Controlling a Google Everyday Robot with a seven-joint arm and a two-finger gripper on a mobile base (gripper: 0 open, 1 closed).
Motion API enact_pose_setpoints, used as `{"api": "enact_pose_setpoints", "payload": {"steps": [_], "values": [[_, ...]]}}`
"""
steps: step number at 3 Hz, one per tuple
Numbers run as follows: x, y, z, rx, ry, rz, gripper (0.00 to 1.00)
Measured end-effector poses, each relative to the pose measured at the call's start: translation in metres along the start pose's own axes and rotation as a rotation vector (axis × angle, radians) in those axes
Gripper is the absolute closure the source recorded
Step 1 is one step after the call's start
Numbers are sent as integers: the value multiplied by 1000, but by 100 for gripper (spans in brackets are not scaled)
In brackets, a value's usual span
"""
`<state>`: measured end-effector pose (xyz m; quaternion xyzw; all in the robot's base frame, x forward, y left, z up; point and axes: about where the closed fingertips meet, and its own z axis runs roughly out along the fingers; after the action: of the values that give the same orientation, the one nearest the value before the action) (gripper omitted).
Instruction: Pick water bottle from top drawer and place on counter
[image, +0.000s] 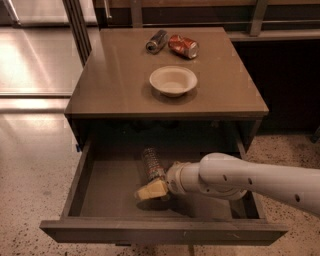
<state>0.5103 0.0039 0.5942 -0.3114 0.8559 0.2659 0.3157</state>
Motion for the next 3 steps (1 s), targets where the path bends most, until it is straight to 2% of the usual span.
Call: {"api": "enact_pose_setpoints", "payload": {"steps": [1,3], "values": [[-1,0,-1,0,0,0,18],[-1,1,-1,0,0,0,65]]}}
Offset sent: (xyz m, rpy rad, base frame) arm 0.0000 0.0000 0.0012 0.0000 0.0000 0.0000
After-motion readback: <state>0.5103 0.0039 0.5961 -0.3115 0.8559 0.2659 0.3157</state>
